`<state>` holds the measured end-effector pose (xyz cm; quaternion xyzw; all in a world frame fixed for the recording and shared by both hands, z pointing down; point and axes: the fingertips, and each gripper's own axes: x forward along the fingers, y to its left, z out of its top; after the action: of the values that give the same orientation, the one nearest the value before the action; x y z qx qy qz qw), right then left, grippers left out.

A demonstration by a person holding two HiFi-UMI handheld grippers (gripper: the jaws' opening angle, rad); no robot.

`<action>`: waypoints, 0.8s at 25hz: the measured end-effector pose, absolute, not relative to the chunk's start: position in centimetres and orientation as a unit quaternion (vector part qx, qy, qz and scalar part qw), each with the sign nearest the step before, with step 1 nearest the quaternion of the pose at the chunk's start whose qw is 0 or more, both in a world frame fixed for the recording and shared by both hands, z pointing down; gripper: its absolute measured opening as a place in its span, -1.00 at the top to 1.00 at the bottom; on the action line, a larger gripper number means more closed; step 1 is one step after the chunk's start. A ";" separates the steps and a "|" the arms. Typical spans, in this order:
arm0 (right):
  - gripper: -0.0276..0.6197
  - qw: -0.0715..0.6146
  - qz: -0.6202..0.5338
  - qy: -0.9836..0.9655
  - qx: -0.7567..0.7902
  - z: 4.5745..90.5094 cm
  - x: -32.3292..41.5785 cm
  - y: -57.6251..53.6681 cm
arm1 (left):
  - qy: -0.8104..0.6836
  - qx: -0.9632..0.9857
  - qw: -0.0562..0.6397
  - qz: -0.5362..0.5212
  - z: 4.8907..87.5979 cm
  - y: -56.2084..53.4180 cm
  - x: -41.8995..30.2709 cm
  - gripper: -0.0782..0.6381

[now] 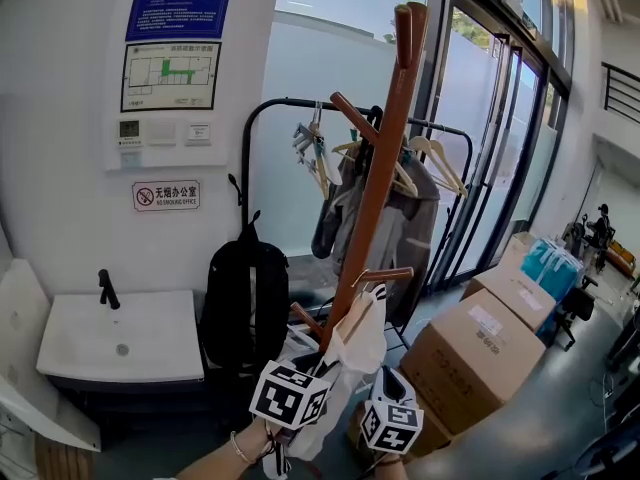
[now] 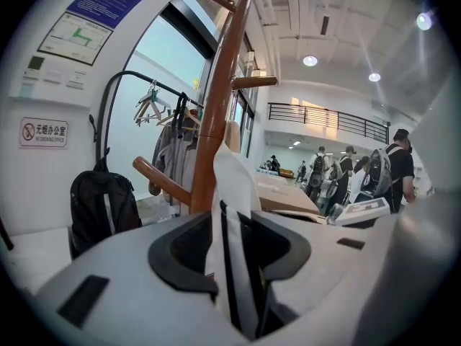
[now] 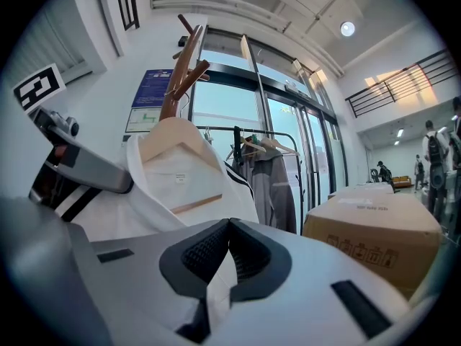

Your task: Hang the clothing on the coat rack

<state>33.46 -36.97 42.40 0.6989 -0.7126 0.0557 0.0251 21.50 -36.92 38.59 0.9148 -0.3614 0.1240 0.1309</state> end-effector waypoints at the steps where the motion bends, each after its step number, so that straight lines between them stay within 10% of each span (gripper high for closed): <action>1: 0.85 0.025 0.055 -0.711 0.700 42.4 33.4 -36.9 | -0.360 0.916 0.128 0.121 38.5 -36.8 21.4 0.41; 20: 0.85 0.027 0.048 -0.697 0.715 41.3 30.7 -34.5 | -0.325 0.938 0.091 0.077 35.5 -34.1 19.3 0.31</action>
<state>30.66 -34.50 41.28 0.7151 -0.6968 0.0482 0.0269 19.27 -34.14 35.51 0.9384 -0.3246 0.0769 0.0906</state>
